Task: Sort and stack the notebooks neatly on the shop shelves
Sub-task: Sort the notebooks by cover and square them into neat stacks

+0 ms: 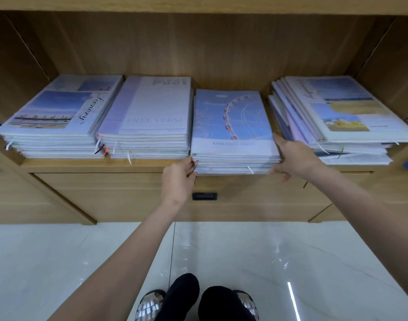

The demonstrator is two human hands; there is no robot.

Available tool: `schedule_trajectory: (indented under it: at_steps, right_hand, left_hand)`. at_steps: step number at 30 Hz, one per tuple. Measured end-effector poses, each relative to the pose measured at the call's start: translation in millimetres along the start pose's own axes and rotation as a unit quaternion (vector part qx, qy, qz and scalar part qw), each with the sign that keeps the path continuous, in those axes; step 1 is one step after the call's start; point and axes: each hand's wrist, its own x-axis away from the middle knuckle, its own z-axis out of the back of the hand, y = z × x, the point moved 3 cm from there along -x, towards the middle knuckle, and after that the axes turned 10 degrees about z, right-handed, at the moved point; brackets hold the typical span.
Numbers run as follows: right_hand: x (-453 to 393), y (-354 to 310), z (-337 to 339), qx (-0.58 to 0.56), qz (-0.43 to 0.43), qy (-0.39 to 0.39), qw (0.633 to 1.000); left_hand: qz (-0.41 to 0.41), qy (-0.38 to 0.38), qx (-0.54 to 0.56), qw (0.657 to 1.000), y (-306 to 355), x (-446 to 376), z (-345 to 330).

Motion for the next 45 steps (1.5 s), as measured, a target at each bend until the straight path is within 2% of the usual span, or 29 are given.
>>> schedule_trajectory:
  at_steps: [3,6,9,12,14,18,22,26,29,35,38,45]
  right_hand:
    - [-0.4,-1.6,-0.5,0.015,0.005,0.011,1.000]
    - [1.3,-2.5,1.1,0.042,0.019,0.009,0.999]
    - [6.7,-5.2,1.4,-0.025,0.003,0.018,1.000]
    - [9.1,-4.9,-2.1,-0.089,0.003,0.060,0.994]
    - [12.6,-3.6,-4.8,-0.106,0.010,0.088,0.990]
    - [18.1,-8.1,-8.1,-0.062,0.020,0.104,0.992]
    - [18.2,-7.0,-12.5,-0.041,0.012,0.100,0.994]
    - [18.1,-5.2,-11.7,-0.081,0.015,0.101,0.991]
    - [13.7,-5.3,-15.1,-0.108,-0.009,0.086,0.990]
    - [14.4,-2.2,-15.9,-0.089,-0.007,0.103,0.991]
    - [14.0,-2.6,-16.9,-0.071,-0.011,0.092,0.993]
    - [12.4,-0.7,-15.9,0.027,-0.016,0.101,0.994]
  left_hand:
    - [0.012,0.004,0.003,1.000,2.2,0.8,1.0]
    - [0.026,-0.026,0.010,0.999,1.9,-2.8,1.7]
    - [0.054,-0.086,0.070,0.992,2.1,-1.9,2.8]
    - [0.056,-0.116,0.055,0.990,0.1,-5.2,-0.1]
    - [0.044,-0.111,0.015,0.993,-0.1,-9.7,-3.2]
    - [0.023,-0.089,-0.033,0.995,-0.6,-15.3,-4.9]
    - [0.020,-0.097,-0.017,0.995,-4.3,-17.5,-6.0]
    - [0.046,-0.112,0.052,0.991,-0.6,-18.3,-4.5]
    - [0.045,-0.123,0.047,0.990,0.5,-15.9,-7.9]
    - [0.035,-0.097,-0.006,0.995,-3.0,-14.7,-10.1]
    - [0.005,-0.051,-0.023,0.998,-8.4,-12.3,-8.4]
    - [-0.014,-0.009,0.042,0.999,-5.2,-10.5,-6.1]
